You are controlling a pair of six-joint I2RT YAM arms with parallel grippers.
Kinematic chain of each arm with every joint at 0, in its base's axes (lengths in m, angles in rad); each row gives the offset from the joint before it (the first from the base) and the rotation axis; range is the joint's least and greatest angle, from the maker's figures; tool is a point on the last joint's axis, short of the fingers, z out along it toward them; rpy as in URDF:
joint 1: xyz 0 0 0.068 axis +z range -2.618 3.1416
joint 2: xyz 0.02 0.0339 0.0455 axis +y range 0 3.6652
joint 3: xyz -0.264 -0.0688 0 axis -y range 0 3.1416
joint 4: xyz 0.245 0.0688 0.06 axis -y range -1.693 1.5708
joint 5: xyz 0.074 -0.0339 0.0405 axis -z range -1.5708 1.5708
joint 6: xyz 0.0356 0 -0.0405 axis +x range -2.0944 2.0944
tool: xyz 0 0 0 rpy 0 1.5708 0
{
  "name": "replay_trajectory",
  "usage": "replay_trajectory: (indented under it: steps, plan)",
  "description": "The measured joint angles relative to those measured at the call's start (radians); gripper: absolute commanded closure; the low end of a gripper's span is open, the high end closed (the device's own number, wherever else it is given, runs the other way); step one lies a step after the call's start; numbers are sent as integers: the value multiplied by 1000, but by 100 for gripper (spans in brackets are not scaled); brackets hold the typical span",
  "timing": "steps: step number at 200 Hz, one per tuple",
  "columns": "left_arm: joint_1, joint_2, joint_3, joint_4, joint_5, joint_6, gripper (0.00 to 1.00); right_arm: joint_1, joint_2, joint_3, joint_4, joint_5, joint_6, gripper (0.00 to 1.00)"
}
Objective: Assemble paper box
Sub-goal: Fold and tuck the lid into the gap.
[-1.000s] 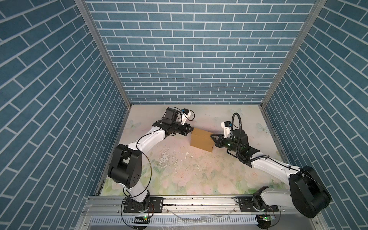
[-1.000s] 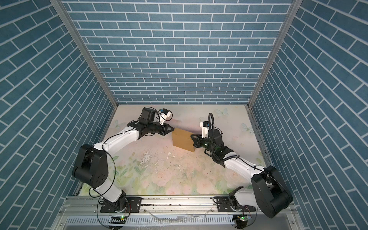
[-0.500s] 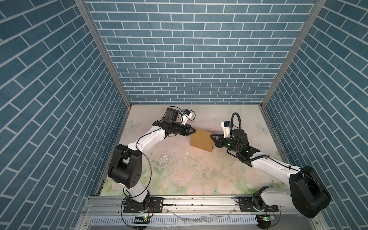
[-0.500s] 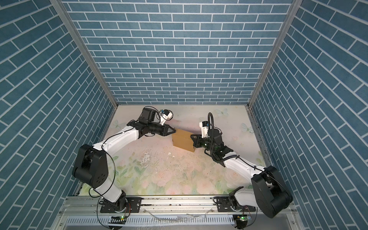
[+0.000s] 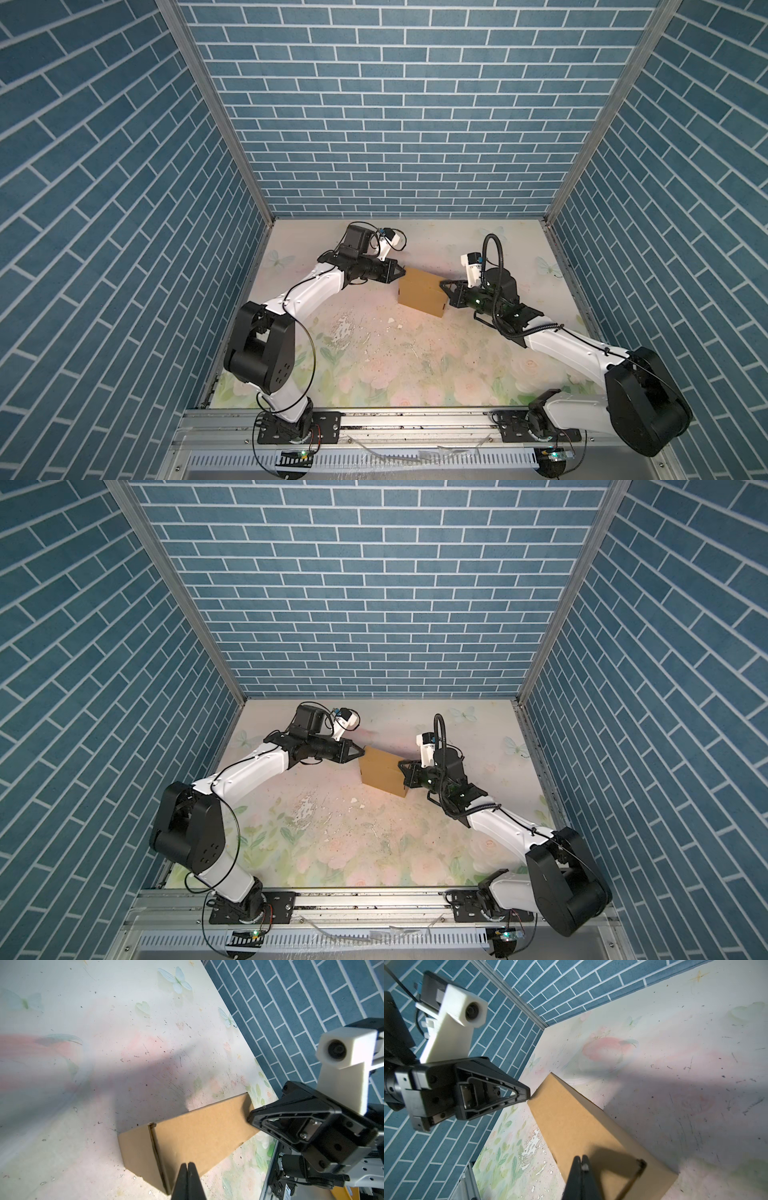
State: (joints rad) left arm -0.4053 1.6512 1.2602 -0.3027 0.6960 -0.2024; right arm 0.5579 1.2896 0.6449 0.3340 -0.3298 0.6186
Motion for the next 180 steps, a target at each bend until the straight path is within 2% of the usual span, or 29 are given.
replay_trajectory:
  steps: [45, 73, 102, 126, 148, 180]
  plan:
    - [1, 11, -35, 24, -24, 0, 100, 0, -4, 44, -89, 1, -37, 100]
    - [2, 10, -59, 82, -20, -3, 100, -5, -4, 102, -199, 0, -96, 86]
    - [2, 10, -47, 62, -27, 13, 100, -15, -4, 196, -329, -6, -199, 60]
    - [9, 10, -23, 13, -41, 25, 99, -16, -2, 310, -457, 1, -332, 45]
    - [28, 4, -11, -31, -50, 39, 96, -17, 16, 429, -569, 3, -497, 36]
    - [77, -21, -14, -45, -56, 59, 85, -17, 95, 536, -700, -14, -723, 32]
